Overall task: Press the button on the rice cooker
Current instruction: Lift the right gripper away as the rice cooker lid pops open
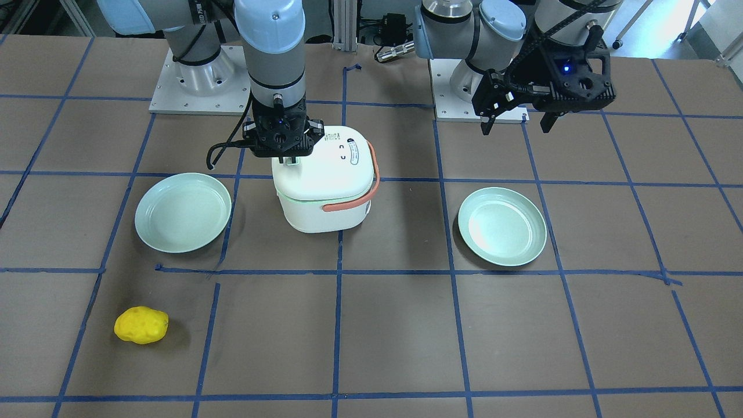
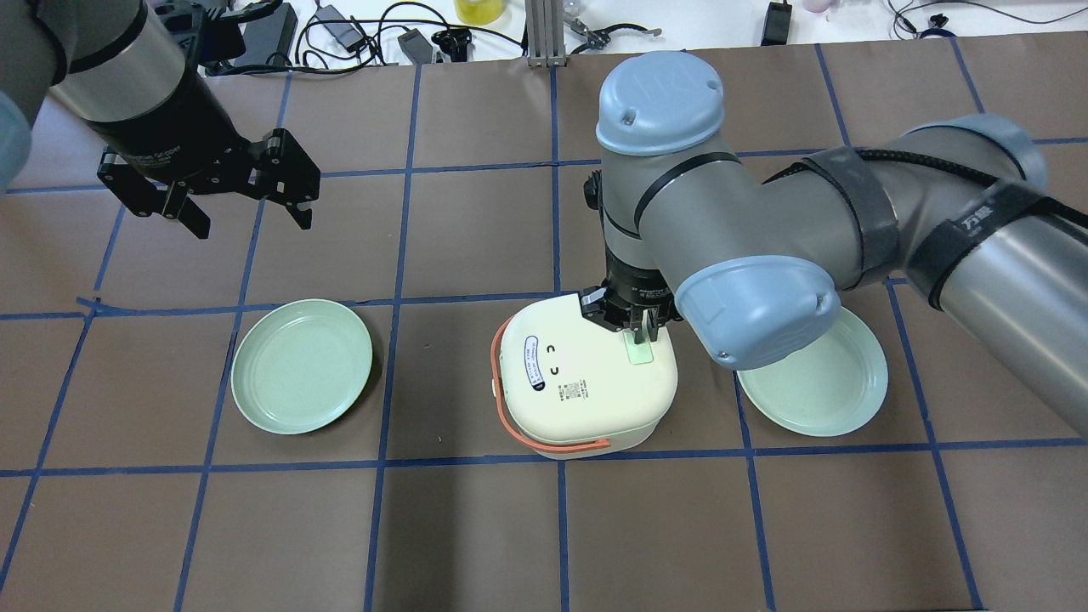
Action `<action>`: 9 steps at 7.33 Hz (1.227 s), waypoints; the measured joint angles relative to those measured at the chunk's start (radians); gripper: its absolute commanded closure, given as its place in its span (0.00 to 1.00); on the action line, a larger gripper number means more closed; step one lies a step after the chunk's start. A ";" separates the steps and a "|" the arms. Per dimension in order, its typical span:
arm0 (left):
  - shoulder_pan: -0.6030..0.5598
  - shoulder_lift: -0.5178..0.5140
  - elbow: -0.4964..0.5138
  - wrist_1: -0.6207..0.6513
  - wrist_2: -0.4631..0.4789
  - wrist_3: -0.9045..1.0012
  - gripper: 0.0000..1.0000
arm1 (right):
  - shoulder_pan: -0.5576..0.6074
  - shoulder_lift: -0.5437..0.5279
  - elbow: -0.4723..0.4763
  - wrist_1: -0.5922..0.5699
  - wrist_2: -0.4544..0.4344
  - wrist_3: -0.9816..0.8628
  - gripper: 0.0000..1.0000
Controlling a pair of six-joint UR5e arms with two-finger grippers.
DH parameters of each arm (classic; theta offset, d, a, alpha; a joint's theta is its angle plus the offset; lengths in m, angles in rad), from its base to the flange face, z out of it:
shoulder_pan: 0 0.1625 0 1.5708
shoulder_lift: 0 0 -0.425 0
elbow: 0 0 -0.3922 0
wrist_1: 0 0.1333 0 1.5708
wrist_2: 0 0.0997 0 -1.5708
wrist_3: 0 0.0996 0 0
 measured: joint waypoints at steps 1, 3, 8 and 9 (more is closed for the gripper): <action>0.000 0.000 0.000 0.000 0.000 0.000 0.00 | -0.018 -0.004 -0.052 0.046 -0.002 -0.001 0.00; 0.000 0.000 0.000 0.000 0.000 -0.001 0.00 | -0.106 -0.005 -0.182 0.167 -0.002 -0.051 0.00; 0.000 0.000 0.000 0.000 0.000 0.000 0.00 | -0.332 -0.007 -0.336 0.195 0.013 -0.247 0.00; 0.000 0.000 0.000 0.000 0.000 0.000 0.00 | -0.342 -0.007 -0.340 0.194 0.014 -0.253 0.00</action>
